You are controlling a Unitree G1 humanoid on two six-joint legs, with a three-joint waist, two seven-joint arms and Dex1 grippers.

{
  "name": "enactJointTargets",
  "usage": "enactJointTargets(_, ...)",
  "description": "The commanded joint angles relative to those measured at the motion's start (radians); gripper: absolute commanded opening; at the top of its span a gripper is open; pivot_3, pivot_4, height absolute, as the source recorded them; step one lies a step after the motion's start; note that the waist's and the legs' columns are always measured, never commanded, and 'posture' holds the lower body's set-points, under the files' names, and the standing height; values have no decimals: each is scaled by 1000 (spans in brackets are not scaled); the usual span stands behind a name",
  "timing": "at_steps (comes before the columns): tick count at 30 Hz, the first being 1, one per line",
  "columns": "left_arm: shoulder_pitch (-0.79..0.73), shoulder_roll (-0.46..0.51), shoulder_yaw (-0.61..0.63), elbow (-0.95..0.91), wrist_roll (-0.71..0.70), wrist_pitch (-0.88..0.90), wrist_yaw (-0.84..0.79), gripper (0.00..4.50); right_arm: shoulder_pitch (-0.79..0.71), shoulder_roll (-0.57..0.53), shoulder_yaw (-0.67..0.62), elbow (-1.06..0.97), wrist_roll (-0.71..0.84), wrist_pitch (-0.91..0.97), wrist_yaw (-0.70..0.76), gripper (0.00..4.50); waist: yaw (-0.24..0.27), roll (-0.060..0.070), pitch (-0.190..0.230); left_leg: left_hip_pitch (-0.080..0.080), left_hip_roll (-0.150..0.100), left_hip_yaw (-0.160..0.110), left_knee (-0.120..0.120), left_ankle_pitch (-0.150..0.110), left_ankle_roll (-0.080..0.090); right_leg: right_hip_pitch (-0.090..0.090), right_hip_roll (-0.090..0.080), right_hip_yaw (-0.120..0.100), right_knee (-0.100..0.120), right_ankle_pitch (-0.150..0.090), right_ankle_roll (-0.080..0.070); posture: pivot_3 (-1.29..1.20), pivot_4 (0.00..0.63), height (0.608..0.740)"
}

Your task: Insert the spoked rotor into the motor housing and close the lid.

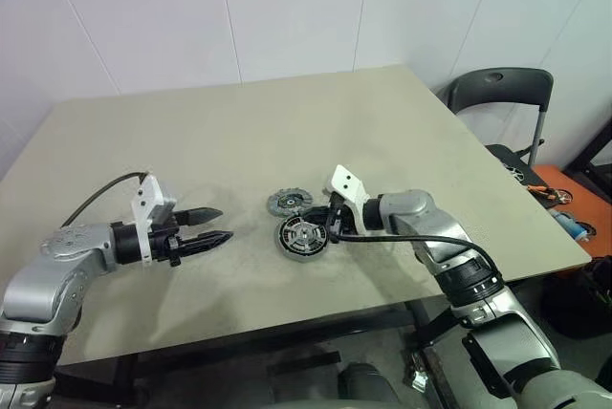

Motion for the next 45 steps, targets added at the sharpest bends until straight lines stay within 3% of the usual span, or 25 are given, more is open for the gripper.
enactJointTargets(1,-21,-15,-20,17,42,-55,-18,2776,-44,32,-18,9,3,-32,-9,5,-1,0,0,0,0,0,0,0,0,0,0,0,0,0,0,0,0,740)
enactJointTargets(5,-19,-59,-24,3,42,-46,9,2776,-17,34,-15,38,25,17,21,5,-1,0,0,0,0,0,0,0,0,0,0,0,0,0,0,0,0,740)
enactJointTargets(9,-20,-76,-22,-11,34,-14,31,2776,65,-20,102,93,-82,-73,54,5,2,0,-1,1,0,-1,0,0,1,1,0,-1,0,0,0,0,0,740)
enactJointTargets(15,-24,-85,-19,-8,39,-8,43,2776,22,15,44,170,-73,-99,8,5,-1,-1,-2,5,0,-1,1,0,1,5,0,-1,2,0,0,0,0,740)
enactJointTargets(23,-23,-112,-22,-18,32,5,58,2776,-54,80,-112,117,80,1,12,5,-2,0,-1,3,0,-1,3,0,0,3,0,-1,5,0,0,0,0,740)
enactJointTargets(32,-52,-116,-17,28,44,2,45,2776,49,-12,120,155,-148,-161,52,5,-1,-2,-3,3,0,-1,1,0,1,3,0,-1,2,0,0,0,0,740)
enactJointTargets(39,-52,-117,-16,34,47,-2,44,2776,18,-2,32,151,-121,-190,22,5,0,-3,-4,7,0,-1,3,0,1,7,0,-1,5,0,0,0,0,740)
enactJointTargets(43,-48,-119,-20,21,46,0,45,2776,-51,-55,54,26,-204,-305,19,5,1,-3,-4,5,0,-1,6,0,1,6,0,-1,6,0,0,0,0,740)
enactJointTargets(45,-52,-121,-25,20,51,-6,46,2776,-100,-115,83,21,-282,-450,36,5,-1,-2,-3,3,0,-1,7,0,1,4,0,-1,6,0,0,0,0,740)
